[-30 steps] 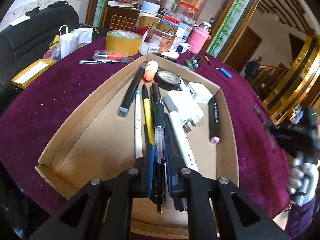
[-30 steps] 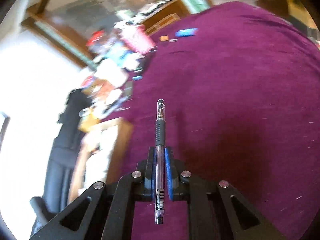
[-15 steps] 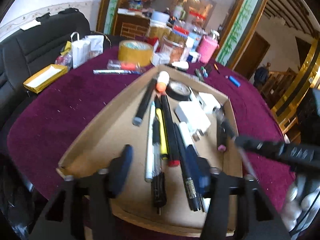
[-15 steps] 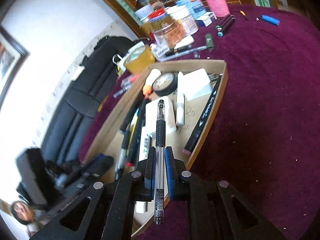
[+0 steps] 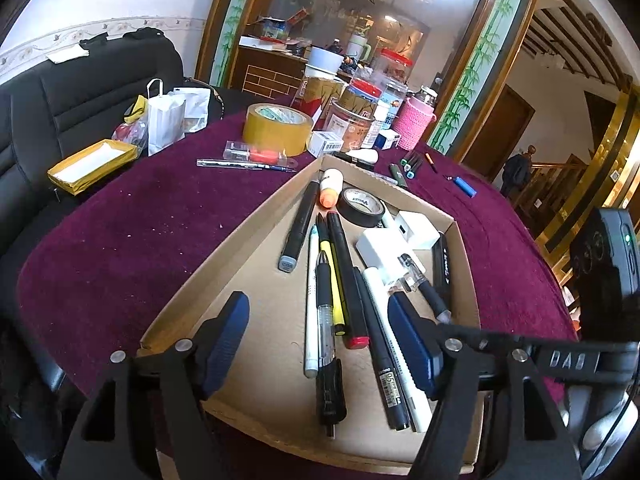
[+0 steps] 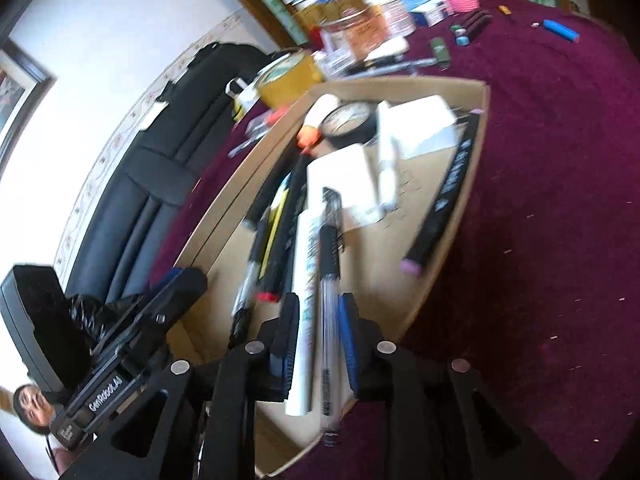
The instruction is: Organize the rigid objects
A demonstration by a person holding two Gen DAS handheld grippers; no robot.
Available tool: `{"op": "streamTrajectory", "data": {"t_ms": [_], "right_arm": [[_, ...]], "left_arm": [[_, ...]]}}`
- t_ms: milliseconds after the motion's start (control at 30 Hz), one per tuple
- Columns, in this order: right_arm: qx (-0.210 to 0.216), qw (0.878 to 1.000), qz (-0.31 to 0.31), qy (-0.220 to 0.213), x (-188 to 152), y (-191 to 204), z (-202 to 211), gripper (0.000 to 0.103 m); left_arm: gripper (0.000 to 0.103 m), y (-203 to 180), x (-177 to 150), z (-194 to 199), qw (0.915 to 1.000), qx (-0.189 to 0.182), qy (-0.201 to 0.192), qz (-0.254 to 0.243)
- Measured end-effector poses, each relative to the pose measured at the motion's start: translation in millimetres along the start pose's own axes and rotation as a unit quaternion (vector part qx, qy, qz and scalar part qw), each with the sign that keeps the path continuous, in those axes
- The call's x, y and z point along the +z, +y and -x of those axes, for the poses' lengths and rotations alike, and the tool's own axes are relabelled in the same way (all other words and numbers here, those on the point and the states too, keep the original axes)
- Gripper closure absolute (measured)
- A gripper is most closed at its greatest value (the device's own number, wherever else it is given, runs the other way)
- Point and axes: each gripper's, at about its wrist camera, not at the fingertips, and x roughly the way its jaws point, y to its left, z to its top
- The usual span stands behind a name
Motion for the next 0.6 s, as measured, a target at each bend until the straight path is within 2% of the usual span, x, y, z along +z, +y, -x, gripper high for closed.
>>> {"op": "streamTrajectory", "data": {"t_ms": [100,167,233,300,367,400,467,500,567,600], "right_arm": [[0.011,1.000,0.006,0.012,-4,6,-7,0.073],[-0.001,1.000,0.014,0.008,-5,9,-6,0.069],[-0.020,1.000,0.016,-0.018,-4,9,3,0.069],[-0.037,0.997,0.020,-0.058,-1,9,18,0.063],[-0.041,0.995,0.022,-0.084,0,10,27,0.050],[-0.033,0.995,0.024,-0.092,0,10,30,0.050],[-0.003,0.996,0.037,-0.087,2,15,29,0.050],[0.015,0.996,0.041,-0.081,4,18,27,0.050],[0.061,0.996,0.044,-0.056,8,26,13,0.050],[0.083,0.995,0.039,-0.037,12,27,3,0.050]], "left_arm": [[0.031,1,1,5,0.9999,0.004,-0.009,0.002],[0.030,2,1,9,0.9998,0.008,-0.018,0.001],[0.027,2,2,14,0.9994,0.016,-0.031,-0.001],[0.026,1,3,19,0.9986,0.025,-0.046,-0.005],[0.025,-2,4,30,0.9950,0.058,-0.080,-0.014],[0.021,-6,3,38,0.9909,0.082,-0.105,-0.022],[0.010,-15,2,61,0.9758,0.128,-0.172,-0.041],[0.002,-18,2,70,0.9694,0.140,-0.197,-0.043],[0.000,-22,1,91,0.9564,0.148,-0.248,-0.040],[0.000,-24,1,100,0.9537,0.139,-0.264,-0.037]]}}
